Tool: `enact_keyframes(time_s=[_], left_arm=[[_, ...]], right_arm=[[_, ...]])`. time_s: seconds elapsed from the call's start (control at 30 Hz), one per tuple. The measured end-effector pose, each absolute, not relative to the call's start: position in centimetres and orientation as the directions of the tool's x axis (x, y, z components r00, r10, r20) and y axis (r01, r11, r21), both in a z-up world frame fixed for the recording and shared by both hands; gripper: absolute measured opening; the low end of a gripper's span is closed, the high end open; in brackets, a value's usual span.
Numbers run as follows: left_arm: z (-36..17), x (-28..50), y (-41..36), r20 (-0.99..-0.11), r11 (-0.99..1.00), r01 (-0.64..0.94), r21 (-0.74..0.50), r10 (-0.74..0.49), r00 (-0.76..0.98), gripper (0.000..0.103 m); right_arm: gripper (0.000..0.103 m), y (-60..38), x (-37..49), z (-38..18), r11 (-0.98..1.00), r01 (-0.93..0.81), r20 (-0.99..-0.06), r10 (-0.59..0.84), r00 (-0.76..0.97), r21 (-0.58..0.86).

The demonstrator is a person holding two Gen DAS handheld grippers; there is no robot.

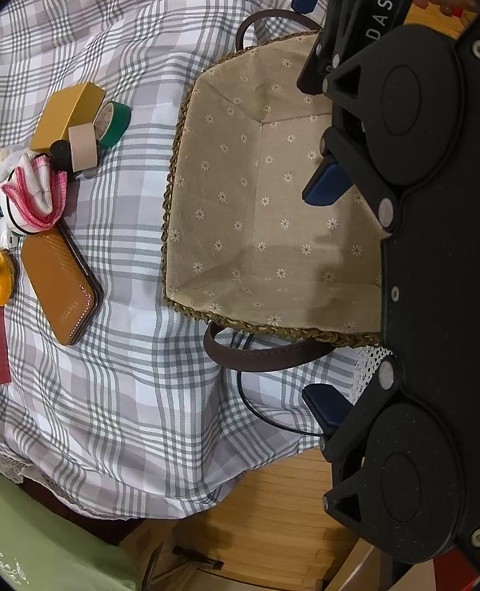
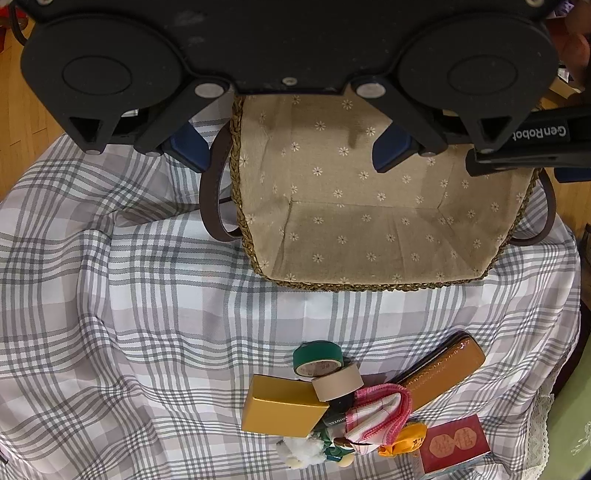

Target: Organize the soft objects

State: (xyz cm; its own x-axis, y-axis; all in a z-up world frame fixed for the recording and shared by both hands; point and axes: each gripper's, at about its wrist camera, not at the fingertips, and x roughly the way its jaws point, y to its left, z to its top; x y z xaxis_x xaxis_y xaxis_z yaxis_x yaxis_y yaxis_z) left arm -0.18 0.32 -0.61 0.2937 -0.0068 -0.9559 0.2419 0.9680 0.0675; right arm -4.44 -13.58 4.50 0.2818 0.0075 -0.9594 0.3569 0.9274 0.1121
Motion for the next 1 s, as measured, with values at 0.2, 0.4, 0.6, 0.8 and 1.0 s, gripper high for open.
enact_keyframes(time_s=[0.2, 0.4, 0.6, 0.8, 1.0], left_arm=[[-0.93, -0.14, 0.33, -0.958, 0.970, 0.233, 0.063, -0.006, 0.286, 0.099], [-1.18, -0.23, 0.23, -0.960, 0.971, 0.229, 0.062, -0.005, 0.281, 0.099], [-1.28, -0.27, 0.30, -0.961, 0.973, 0.224, 0.059, -0.005, 0.278, 0.099], [-1.35, -0.30, 0.35, -0.961, 0.973, 0.224, 0.060, -0.004, 0.275, 0.099], [-1.40, -0.27, 0.37, -0.962, 0.974, 0.220, 0.059, -0.004, 0.272, 0.099]], right_arm=[[0.096, -13.47, -4.42, 4.39, 0.929, 0.354, -0.960, 0.002, 0.280, 0.105], [0.096, -13.33, -4.53, 4.32, 0.931, 0.351, -0.960, 0.000, 0.280, 0.102], [0.096, -13.30, -4.50, 4.32, 0.931, 0.351, -0.960, -0.002, 0.280, 0.101], [0.097, -13.30, -4.54, 4.19, 0.931, 0.349, -0.960, 0.000, 0.280, 0.101], [0.097, -13.22, -4.60, 4.10, 0.931, 0.350, -0.960, -0.001, 0.280, 0.101]])
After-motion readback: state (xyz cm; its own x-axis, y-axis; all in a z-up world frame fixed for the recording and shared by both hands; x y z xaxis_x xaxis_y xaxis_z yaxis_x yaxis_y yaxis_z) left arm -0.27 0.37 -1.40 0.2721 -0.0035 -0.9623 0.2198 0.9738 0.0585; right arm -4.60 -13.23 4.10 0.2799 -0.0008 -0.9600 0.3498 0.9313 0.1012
